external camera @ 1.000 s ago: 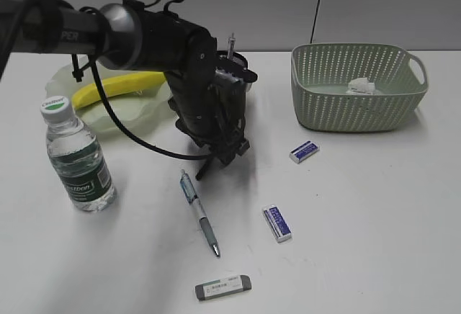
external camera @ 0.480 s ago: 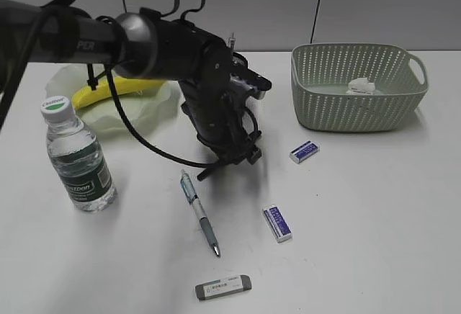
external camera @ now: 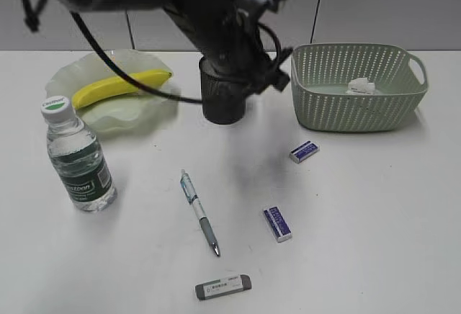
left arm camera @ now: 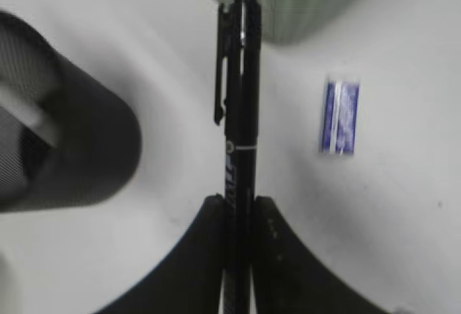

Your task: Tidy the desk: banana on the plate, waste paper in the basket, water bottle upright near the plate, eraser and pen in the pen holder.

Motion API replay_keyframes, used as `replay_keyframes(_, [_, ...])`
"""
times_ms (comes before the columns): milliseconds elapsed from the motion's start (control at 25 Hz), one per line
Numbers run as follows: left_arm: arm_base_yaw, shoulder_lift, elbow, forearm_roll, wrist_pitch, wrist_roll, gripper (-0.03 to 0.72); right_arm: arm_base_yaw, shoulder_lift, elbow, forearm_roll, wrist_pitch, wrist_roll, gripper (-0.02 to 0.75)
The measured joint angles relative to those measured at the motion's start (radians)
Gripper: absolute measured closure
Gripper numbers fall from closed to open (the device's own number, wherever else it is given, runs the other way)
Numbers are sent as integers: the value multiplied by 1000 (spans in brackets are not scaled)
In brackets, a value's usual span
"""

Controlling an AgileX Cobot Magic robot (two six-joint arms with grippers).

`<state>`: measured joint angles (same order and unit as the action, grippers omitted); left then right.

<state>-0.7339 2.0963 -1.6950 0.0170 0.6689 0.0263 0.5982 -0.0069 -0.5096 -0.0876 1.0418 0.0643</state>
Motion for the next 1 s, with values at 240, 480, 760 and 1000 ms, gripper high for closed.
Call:
replay_keyframes(240, [88,-125,0,-43,-213,-40,623,0,0,0,0,0,0,500])
replay_keyframes(480, [157,-113,87,-174,-514,-43,623,0,0,0,0,0,0,500])
replay_keyframes(760, [166,-95,297,-339,-873,-43,623,0,0,0,0,0,0,500])
replay_keyframes(1000, [129,-95,366,-343,-1146,-44,623,0,0,0,0,-1,0,500])
